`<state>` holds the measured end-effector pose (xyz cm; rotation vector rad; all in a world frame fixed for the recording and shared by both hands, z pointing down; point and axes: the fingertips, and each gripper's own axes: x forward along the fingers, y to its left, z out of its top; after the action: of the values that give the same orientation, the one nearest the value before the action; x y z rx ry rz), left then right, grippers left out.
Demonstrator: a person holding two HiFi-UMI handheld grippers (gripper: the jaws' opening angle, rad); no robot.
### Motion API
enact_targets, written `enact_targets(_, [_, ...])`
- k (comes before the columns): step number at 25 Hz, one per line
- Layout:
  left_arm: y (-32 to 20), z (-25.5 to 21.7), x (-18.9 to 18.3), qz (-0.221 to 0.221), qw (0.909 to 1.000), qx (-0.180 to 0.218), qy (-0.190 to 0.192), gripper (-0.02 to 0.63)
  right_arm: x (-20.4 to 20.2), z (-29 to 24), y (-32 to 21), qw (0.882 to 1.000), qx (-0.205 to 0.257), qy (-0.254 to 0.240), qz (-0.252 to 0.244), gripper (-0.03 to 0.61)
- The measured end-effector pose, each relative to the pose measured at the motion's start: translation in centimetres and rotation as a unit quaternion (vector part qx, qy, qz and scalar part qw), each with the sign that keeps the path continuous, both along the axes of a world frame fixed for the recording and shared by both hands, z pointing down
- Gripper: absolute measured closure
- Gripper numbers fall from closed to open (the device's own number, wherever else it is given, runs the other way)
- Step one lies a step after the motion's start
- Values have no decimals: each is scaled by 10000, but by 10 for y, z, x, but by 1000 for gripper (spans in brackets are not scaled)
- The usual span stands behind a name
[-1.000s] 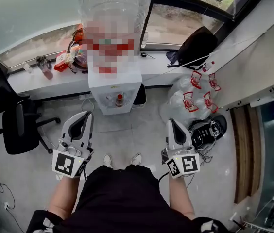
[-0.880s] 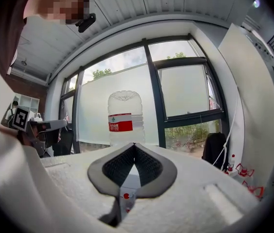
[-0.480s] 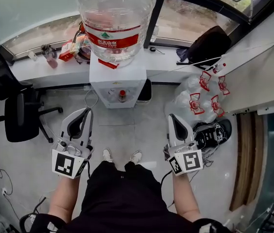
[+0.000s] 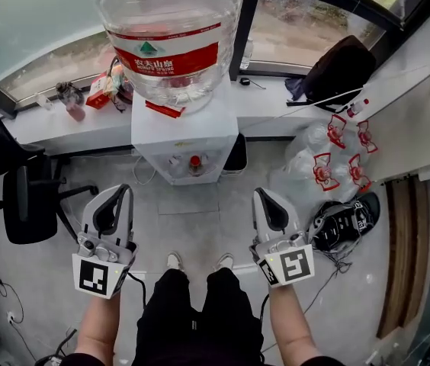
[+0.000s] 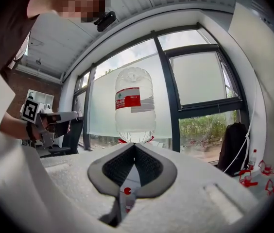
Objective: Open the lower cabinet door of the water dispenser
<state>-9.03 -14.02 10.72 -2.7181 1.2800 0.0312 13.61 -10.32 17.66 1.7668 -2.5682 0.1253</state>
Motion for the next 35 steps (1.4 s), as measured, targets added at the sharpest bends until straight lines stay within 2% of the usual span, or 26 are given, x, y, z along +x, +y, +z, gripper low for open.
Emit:
enact_targets(5, [-8, 75, 5, 71, 10000, 9, 56, 606, -8, 60, -14, 9998, 167, 83, -92, 574])
enact_targets(11, [-12, 152, 18, 184, 9995, -47, 233, 606, -9, 142, -22, 9984, -37, 350, -440, 574])
enact_targets(14, [-19, 183, 9, -5, 9996, 22, 285, 606, -14, 195, -33, 9973, -138, 371, -625, 574])
enact_targets(22, [-29, 270, 7, -195, 9994, 230, 195, 606, -21, 300, -62, 9950, -56, 273, -955, 574])
enact_targets(29, [-21, 354, -8, -430, 9984, 370, -56, 606, -24, 386, -67, 9914, -144, 318, -1259, 574])
enact_targets(32, [-24, 397, -12, -306, 9987, 388, -97, 606, -45, 417, -72, 9876, 123, 621, -1435, 574])
enact_targets(35, [-30, 427, -18, -243, 9982, 542, -12, 606, -55, 436, -82, 9875, 464, 576, -1392, 574])
